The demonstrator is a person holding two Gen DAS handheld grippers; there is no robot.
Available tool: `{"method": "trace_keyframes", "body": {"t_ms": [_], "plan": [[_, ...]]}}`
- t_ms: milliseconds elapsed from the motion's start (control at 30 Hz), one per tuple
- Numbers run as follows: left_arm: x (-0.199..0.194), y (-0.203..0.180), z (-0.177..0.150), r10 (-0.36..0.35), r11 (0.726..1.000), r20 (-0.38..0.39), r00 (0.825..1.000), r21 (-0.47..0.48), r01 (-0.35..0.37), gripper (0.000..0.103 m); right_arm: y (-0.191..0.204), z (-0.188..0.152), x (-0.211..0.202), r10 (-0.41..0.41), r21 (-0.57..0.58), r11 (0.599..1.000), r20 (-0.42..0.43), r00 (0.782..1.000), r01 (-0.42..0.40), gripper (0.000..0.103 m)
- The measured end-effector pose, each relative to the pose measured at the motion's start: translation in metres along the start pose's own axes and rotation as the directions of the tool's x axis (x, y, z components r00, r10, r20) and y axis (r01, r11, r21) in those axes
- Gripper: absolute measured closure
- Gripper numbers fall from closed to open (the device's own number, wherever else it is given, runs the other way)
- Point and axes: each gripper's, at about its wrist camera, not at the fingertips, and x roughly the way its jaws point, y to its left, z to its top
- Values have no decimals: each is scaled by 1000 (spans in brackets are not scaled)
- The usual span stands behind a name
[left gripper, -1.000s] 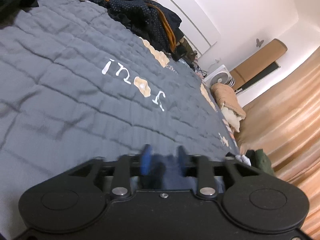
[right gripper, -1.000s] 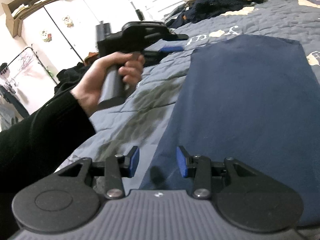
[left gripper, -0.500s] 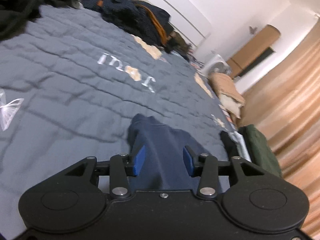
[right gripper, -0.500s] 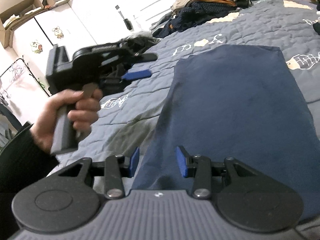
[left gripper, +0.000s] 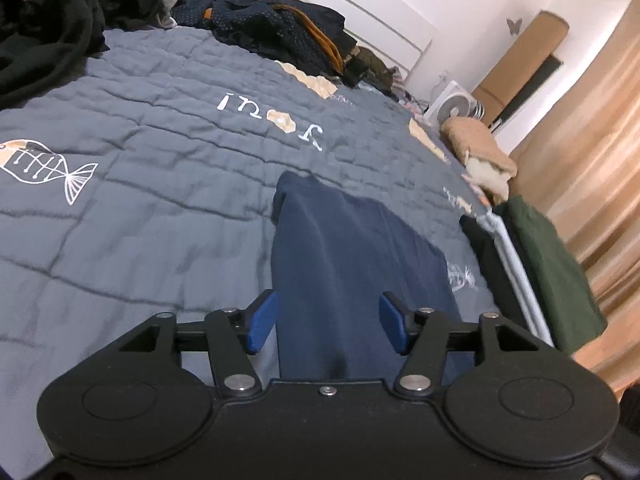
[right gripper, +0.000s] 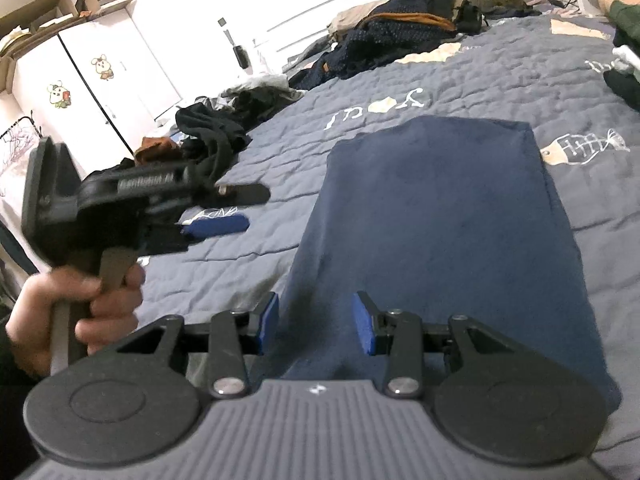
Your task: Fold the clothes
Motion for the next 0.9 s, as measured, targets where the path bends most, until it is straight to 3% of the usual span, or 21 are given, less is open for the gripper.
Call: {"method": "trace_keyframes", "body": {"t_ms": [433, 900], "plan": [[-14, -26, -30, 50, 996, -27, 998, 71, -48, 37, -9, 4, -16, -42, 1, 999, -2, 999, 42, 63], [-35, -47, -52, 77, 992, -22, 997, 100, -75, 33, -15, 6, -31, -69, 9, 998, -3, 998, 69, 62]]}}
